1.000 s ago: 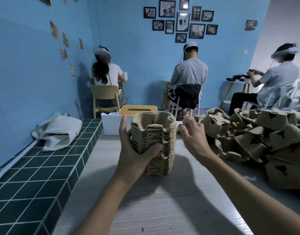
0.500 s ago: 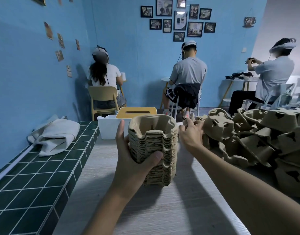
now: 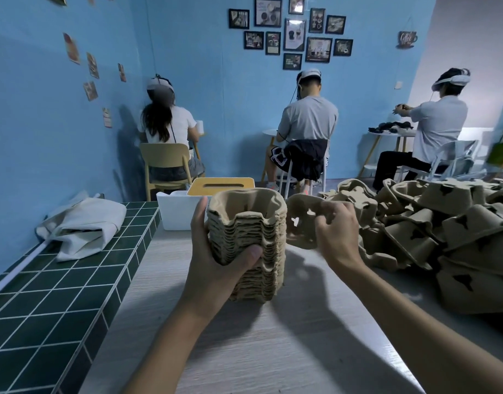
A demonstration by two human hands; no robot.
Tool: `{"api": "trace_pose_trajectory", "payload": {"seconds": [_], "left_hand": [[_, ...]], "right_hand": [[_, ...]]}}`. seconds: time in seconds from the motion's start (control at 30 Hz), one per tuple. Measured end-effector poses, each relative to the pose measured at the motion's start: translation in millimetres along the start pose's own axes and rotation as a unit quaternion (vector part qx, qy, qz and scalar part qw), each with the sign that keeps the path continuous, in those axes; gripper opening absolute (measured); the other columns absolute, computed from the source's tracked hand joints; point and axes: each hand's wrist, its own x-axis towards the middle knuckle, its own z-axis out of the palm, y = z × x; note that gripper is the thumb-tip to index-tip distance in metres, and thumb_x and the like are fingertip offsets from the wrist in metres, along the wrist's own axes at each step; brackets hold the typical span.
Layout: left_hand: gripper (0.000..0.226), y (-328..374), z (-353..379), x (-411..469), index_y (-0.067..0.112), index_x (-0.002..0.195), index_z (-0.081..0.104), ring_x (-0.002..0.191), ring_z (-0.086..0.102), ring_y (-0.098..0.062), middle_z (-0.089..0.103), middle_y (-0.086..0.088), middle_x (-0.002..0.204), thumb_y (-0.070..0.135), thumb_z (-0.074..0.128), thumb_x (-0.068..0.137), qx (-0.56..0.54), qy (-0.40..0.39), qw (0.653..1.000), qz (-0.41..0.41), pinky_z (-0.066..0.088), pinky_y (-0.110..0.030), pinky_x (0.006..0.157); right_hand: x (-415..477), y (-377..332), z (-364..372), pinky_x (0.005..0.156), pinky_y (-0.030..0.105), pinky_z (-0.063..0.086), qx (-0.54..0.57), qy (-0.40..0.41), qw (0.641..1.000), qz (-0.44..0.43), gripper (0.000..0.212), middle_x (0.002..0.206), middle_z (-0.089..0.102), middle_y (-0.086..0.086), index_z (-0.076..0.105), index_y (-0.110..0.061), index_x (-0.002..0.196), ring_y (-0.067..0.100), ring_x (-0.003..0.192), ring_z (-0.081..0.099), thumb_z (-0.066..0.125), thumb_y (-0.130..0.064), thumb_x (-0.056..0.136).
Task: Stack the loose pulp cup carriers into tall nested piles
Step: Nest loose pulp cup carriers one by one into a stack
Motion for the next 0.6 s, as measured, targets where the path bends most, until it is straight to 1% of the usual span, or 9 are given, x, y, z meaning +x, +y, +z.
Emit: {"api": "trace_pose_trajectory", "payload": {"seconds": [0.1, 0.17, 0.2, 0.27, 0.33, 0.4, 0.47, 0.53, 0.6], "left_hand": [[0.106, -1.3, 0.0, 1.4, 0.046, 0.147, 0.022, 0.116, 0.063, -0.002, 0.064, 0.029, 0.122, 0.031, 0.086, 0.064, 0.004, -0.008, 1.000, 0.007, 0.053, -0.019, 0.089], [0.107, -1.0, 0.1, 1.4, 0.042, 0.150, 0.023, 0.119, 0.063, -0.007, 0.064, 0.022, 0.126, 0.034, 0.086, 0.064, 0.006, -0.006, 1.000, 0.011, 0.055, -0.031, 0.094], [0.108, -0.3, 0.3, 0.9, 0.040, 0.151, 0.022, 0.120, 0.062, -0.009, 0.064, 0.018, 0.129, 0.035, 0.085, 0.063, 0.007, -0.004, 1.000, 0.011, 0.055, -0.036, 0.095], [0.108, 0.9, 1.6, -0.2, 0.037, 0.153, 0.021, 0.119, 0.062, -0.006, 0.063, 0.015, 0.130, 0.033, 0.087, 0.067, 0.007, -0.001, 1.000, 0.007, 0.057, -0.032, 0.092], [0.106, 2.6, 3.4, -0.9, 0.033, 0.154, 0.019, 0.115, 0.063, -0.001, 0.060, 0.012, 0.133, 0.023, 0.088, 0.075, 0.001, 0.000, 1.000, 0.007, 0.056, -0.022, 0.084], [0.104, 2.3, 3.5, -1.2, 0.032, 0.155, 0.018, 0.115, 0.063, -0.001, 0.058, 0.008, 0.136, 0.016, 0.083, 0.075, 0.000, -0.004, 1.000, 0.013, 0.056, -0.021, 0.083], [0.102, 0.9, 3.4, -1.1, 0.032, 0.154, 0.018, 0.116, 0.063, -0.003, 0.058, 0.007, 0.137, 0.013, 0.079, 0.074, -0.005, -0.005, 1.000, 0.013, 0.057, -0.024, 0.084], [0.104, 0.1, 4.0, -0.8, 0.034, 0.153, 0.019, 0.116, 0.063, -0.004, 0.058, 0.007, 0.136, 0.010, 0.084, 0.076, -0.013, -0.008, 1.000, 0.009, 0.058, -0.025, 0.081], [0.105, -1.2, 3.8, -0.2, 0.036, 0.152, 0.020, 0.115, 0.063, -0.001, 0.058, 0.009, 0.135, 0.014, 0.088, 0.075, -0.009, -0.006, 1.000, 0.010, 0.057, -0.021, 0.079]], "right_hand": [[-8.8, 15.0, -17.2, 0.093, 0.034, 0.047, -0.008, -0.016, 0.999, 0.046, 0.033, 0.112, 0.059, 0.012, 0.067, -0.006, 0.114, 0.024, 0.099, 0.058, 0.052, 0.000, 0.085], [-13.5, 21.5, -24.5, 0.074, 0.036, 0.052, 0.020, -0.047, 0.993, 0.103, 0.036, 0.101, 0.065, 0.014, 0.071, -0.007, 0.109, 0.030, 0.087, 0.062, 0.051, -0.001, 0.080], [-15.3, 23.2, -27.6, 0.063, 0.031, 0.047, 0.037, -0.060, 0.989, 0.127, 0.036, 0.093, 0.067, 0.014, 0.071, -0.007, 0.107, 0.029, 0.080, 0.061, 0.050, 0.000, 0.080], [-17.4, 24.3, -32.9, 0.052, 0.025, 0.040, 0.058, -0.095, 0.982, 0.155, 0.036, 0.079, 0.067, 0.010, 0.073, -0.007, 0.103, 0.027, 0.071, 0.059, 0.046, 0.004, 0.082], [-21.8, 22.8, -39.0, 0.051, 0.025, 0.044, 0.067, -0.137, 0.975, 0.163, 0.038, 0.075, 0.067, 0.010, 0.075, -0.011, 0.097, 0.025, 0.068, 0.061, 0.044, 0.004, 0.083], [-27.3, 21.9, -44.5, 0.073, 0.036, 0.053, -0.025, -0.145, 0.985, 0.090, 0.032, 0.094, 0.068, 0.012, 0.075, -0.018, 0.093, 0.029, 0.087, 0.063, 0.049, -0.002, 0.084], [-33.4, 19.7, -49.9, 0.091, 0.040, 0.044, -0.131, -0.124, 0.983, -0.044, 0.021, 0.109, 0.064, 0.007, 0.076, -0.018, 0.095, 0.029, 0.105, 0.054, 0.057, -0.011, 0.088], [-39.4, 9.7, -54.7, 0.088, 0.038, 0.035, -0.133, -0.167, 0.968, -0.133, 0.013, 0.103, 0.064, -0.005, 0.075, -0.023, 0.095, 0.023, 0.101, 0.050, 0.062, -0.025, 0.092], [-45.1, 1.0, -55.4, 0.086, 0.037, 0.028, -0.195, -0.241, 0.933, -0.182, 0.018, 0.096, 0.058, -0.017, 0.071, -0.031, 0.096, 0.015, 0.098, 0.045, 0.062, -0.046, 0.091]]}}
